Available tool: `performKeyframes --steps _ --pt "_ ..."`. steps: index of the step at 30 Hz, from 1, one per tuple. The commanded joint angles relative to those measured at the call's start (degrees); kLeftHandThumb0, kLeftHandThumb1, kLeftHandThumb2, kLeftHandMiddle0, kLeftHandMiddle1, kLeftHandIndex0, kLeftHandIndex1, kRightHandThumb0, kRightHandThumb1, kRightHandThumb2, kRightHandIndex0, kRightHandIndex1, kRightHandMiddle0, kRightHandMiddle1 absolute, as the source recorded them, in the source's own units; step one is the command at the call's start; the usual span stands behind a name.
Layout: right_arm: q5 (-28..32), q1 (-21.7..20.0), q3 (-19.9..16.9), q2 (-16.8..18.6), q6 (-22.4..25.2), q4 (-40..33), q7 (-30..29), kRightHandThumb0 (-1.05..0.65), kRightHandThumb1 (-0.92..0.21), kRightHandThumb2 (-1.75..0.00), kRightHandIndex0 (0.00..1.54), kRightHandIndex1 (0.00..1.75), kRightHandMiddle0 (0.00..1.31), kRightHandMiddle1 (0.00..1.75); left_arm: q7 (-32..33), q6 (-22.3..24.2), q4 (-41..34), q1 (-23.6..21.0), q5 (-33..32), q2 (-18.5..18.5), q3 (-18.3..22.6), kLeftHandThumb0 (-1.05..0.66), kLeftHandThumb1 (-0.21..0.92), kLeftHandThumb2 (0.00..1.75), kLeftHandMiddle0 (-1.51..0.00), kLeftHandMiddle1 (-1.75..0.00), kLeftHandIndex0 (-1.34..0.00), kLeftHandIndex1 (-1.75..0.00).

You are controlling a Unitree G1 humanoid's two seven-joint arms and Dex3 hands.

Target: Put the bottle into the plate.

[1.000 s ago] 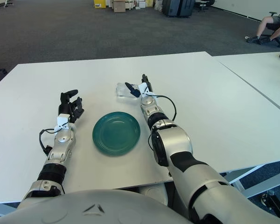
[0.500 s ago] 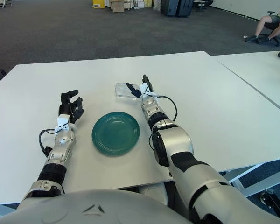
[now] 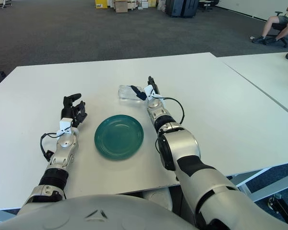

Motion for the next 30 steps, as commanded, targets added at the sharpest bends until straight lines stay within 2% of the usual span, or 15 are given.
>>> performKeyframes --steps 1,6,15,20,23,30 --pt "-3.2 -3.2 3.1 -1.2 -1.2 0.1 -0.1 -1.05 -0.92 -0.38 0.00 0.00 0.00 0.00 0.2 -0.9 0.7 -1.5 0.4 0.6 0.0 -0.64 0.92 0.77 -0.44 -0.55 -0.13 -1.10" --pt "-7.6 -6.0 7.8 -3.4 -2.7 -0.2 1.3 -1.05 -0.92 -0.35 0.00 0.00 0.00 0.00 0.4 -1.0 1.4 -1.8 0.2 0.5 0.2 -0.65 0.92 0.76 -0.45 -0.56 -0.13 -1.11" --pt "-12.0 -8.2 12.7 -5.0 -6.3 0.1 2.0 -1.05 -0.92 -0.36 0.00 0.00 0.00 0.00 0.5 -1.5 2.5 -2.2 -0.1 0.3 0.4 -0.64 0.92 0.76 -0.46 -0.56 -0.14 -1.11" --pt "-15.9 -10.5 16.9 -4.6 -7.4 0.6 1.6 -1.05 -0.92 -0.36 0.00 0.00 0.00 0.00 0.8 -2.4 3.5 -2.3 0.3 0.3 0.2 -0.64 0.92 0.77 -0.46 -0.57 -0.14 -1.11" --pt "-20.0 -11.8 21.2 -3.5 -7.0 1.2 0.9 -1.05 -0.92 -0.37 0.00 0.00 0.00 0.00 1.1 -3.0 3.9 -2.4 0.2 -0.1 0.1 -0.64 0.92 0.76 -0.47 -0.58 -0.15 -1.12" --pt "-25.1 -13.5 26.5 -2.7 -7.1 1.7 0.0 -1.05 -0.92 -0.39 0.00 0.00 0.00 0.00 1.7 -3.1 3.5 -2.2 0.2 -0.8 0.0 -0.63 0.92 0.75 -0.45 -0.58 -0.15 -1.12"
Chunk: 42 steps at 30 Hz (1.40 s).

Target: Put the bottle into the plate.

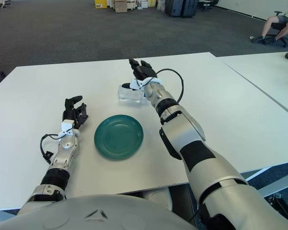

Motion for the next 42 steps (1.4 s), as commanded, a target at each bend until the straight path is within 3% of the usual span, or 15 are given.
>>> performKeyframes --steps 1,16,25,42 --pt "-3.4 -2.9 3.4 0.4 0.0 0.5 -0.9 -1.05 -0.92 -0.39 0.00 0.00 0.00 0.00 0.8 -0.7 -0.2 -1.5 0.2 -0.1 0.0 -0.63 0.92 0.75 -0.45 -0.58 -0.15 -1.12" --pt "-10.3 -2.8 11.2 2.3 3.2 1.8 -1.3 -1.05 -0.92 -0.31 0.00 0.00 0.00 0.00 1.8 -1.5 -2.1 -0.4 1.0 -1.4 -1.3 -0.59 0.92 0.75 -0.44 -0.58 -0.15 -1.11" --pt "-11.7 0.8 13.6 3.5 4.0 2.3 -1.0 -1.05 -0.92 -0.28 0.00 0.00 0.00 0.00 3.0 -1.9 -2.7 0.8 2.1 -2.4 -2.3 -0.59 0.92 0.75 -0.44 -0.58 -0.15 -1.11" --pt "-12.3 3.4 15.3 2.7 7.6 2.8 1.3 -1.05 -0.92 -0.26 0.00 0.00 0.00 0.00 2.7 -5.4 -0.7 2.7 2.0 -2.5 -2.3 -0.64 0.92 0.72 -0.45 -0.57 -0.16 -1.10"
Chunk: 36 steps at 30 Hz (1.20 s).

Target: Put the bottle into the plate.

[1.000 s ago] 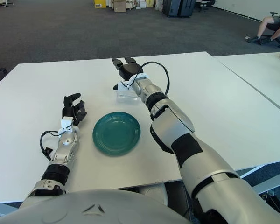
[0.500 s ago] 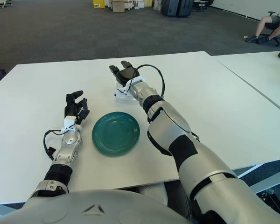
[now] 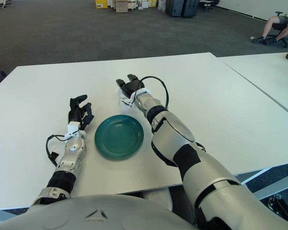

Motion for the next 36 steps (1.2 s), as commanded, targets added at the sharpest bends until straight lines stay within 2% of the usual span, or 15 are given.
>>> performKeyframes --steps 1,29,36 --pt "-0.3 0.7 -0.1 -0.6 1.2 0.3 0.5 -1.05 -0.92 -0.26 0.00 0.00 0.00 0.00 0.4 -1.3 0.4 0.5 0.3 0.5 0.1 -0.64 0.92 0.72 -0.44 -0.57 -0.16 -1.10" --pt "2.2 3.2 -4.0 -0.5 4.0 0.2 2.3 -1.05 -0.92 -0.32 0.00 0.00 0.00 0.00 0.5 -2.7 -0.1 2.3 1.0 1.3 0.0 -0.66 0.92 0.74 -0.44 -0.57 -0.14 -1.10" --pt "1.6 4.1 -3.9 -0.3 4.1 0.3 2.8 -1.05 -0.92 -0.33 0.00 0.00 0.00 0.00 0.6 -2.3 -0.8 2.7 0.7 1.1 0.1 -0.66 0.92 0.74 -0.44 -0.57 -0.14 -1.10"
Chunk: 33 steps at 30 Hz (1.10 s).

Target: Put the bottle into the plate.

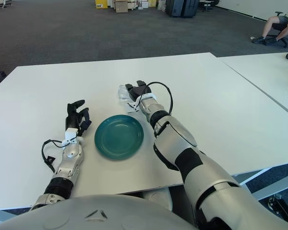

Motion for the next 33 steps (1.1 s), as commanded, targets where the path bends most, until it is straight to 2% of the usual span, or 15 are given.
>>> performKeyframes --steps 1,15,28,31,33 --pt "0.2 0.6 -0.2 0.1 0.5 0.1 0.8 -1.05 -0.92 -0.33 0.00 0.00 0.00 0.00 0.1 -0.2 -0.9 -0.1 0.0 0.4 0.2 -0.66 0.92 0.74 -0.44 -0.57 -0.15 -1.10" --pt "0.2 1.0 -0.2 0.6 0.6 0.0 1.6 -1.05 -0.92 -0.37 0.00 0.00 0.00 0.00 0.4 0.8 -2.3 0.9 0.8 0.5 0.1 -0.69 0.92 0.73 -0.45 -0.57 -0.15 -1.11" --pt "1.1 0.8 -1.6 0.2 -1.0 -0.1 3.0 -1.05 -0.92 -0.39 0.04 0.02 0.01 0.01 0.2 2.2 -4.5 1.7 0.7 0.2 0.0 -0.68 0.92 0.75 -0.43 -0.56 -0.14 -1.11" --pt "1.2 0.7 -2.0 0.0 -1.4 -0.1 3.4 -1.03 -0.92 -0.36 0.08 0.03 0.04 0.03 0.3 2.6 -4.9 1.7 0.7 0.1 0.0 -0.67 0.92 0.75 -0.44 -0.56 -0.14 -1.11" --pt "1.1 0.7 -2.2 0.0 -1.6 -0.1 3.6 -1.02 -0.92 -0.33 0.12 0.03 0.01 0.14 0.4 2.8 -5.1 1.8 0.7 0.0 -0.1 -0.67 0.92 0.75 -0.44 -0.57 -0.14 -1.11"
